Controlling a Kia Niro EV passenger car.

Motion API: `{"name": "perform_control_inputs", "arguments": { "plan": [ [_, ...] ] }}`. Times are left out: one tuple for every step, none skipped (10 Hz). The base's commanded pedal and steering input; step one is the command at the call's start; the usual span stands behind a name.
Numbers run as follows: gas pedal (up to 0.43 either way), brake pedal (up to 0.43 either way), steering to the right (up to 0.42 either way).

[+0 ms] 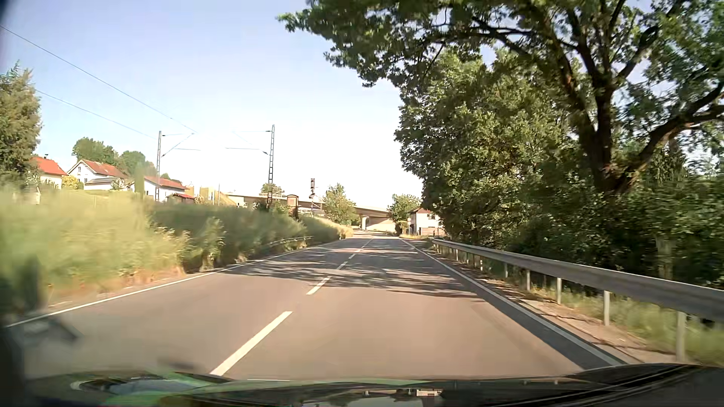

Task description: Follow the waypoints while adhering to traffic rules and regulations

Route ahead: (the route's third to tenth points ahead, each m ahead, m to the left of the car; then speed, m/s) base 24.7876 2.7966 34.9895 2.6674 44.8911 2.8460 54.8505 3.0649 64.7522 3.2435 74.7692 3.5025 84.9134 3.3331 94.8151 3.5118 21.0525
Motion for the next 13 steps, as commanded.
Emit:
{"name": "perform_control_inputs", "arguments": {
  "plan": [
    [0.157, 0.0, -0.001],
    [0.169, 0.0, -0.001],
    [0.177, 0.0, -0.001],
    [0.189, 0.0, -0.001],
    [0.189, 0.0, -0.001],
    [0.189, 0.0, -0.001],
    [0.15, 0.0, -0.001],
    [0.138, 0.0, -0.001],
    [0.138, 0.0, -0.001],
    [0.138, 0.0, -0.001],
    [0.098, 0.0, -0.001],
    [0.039, 0.0, -0.001],
    [0.0, 0.0, -0.001]
  ]
}}
